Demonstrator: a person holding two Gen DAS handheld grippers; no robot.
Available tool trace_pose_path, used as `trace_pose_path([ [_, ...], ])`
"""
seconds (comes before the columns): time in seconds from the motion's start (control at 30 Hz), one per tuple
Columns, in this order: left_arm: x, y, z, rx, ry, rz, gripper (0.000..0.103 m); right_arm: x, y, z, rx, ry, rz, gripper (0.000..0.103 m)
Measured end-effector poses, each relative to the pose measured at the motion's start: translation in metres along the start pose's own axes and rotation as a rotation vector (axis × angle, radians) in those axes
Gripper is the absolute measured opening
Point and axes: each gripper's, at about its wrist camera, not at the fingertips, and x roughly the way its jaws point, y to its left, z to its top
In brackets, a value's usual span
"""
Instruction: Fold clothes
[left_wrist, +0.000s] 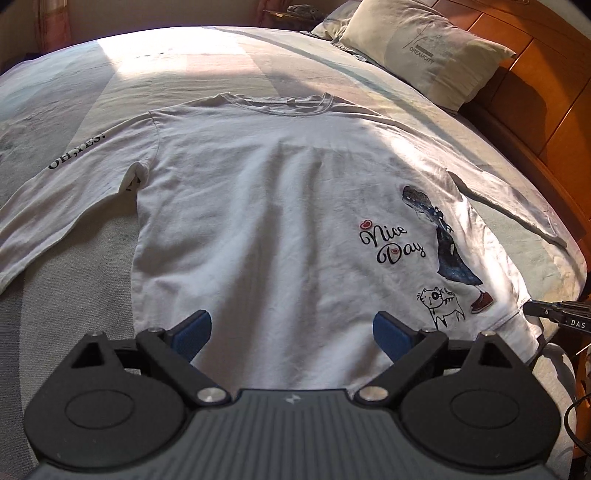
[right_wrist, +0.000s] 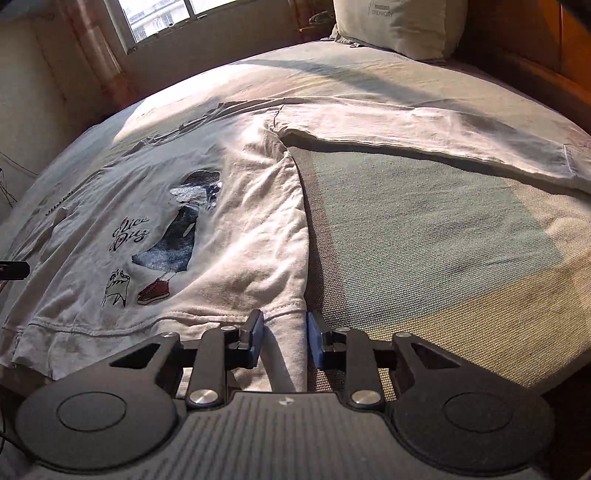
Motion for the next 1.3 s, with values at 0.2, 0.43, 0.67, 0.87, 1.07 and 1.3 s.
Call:
trace_pose_path([
  [0.2,-0.016,-0.017,-0.007,0.147,0.008,0.055,0.095,-0.025,-0.011,0.012,-0.042,-0.015,-0.036,0.004],
  [0.43,-0.015,-0.074,-0.029,0.397,0.032,-0.001,0.095,-0.047,0.004,0.009,-0.045,-0.054,-0.003,0.029],
  [0.67,-0.010,-0.124,-0.046,0.595,0.057,-0.053,0.095,-0.022,0.050,-0.019,-0.148,0.169,0.130,0.044],
  [0.87,-0.002,-0.137,-0.047,0.578,0.065,-0.148,0.095,-0.012,0.074,-0.016,-0.181,0.149,0.220,0.051],
  [1.07,0.023,-0.146,-0.044,0.607,0.042,-0.110,0.095,-0.001,0.066,0.025,-0.109,0.067,0.267,0.052],
  [1.3,0.050,-0.142,-0.028,0.571,0.037,-0.061,0.095,-0.001,0.066,0.025,-0.116,0.047,0.271,0.052],
])
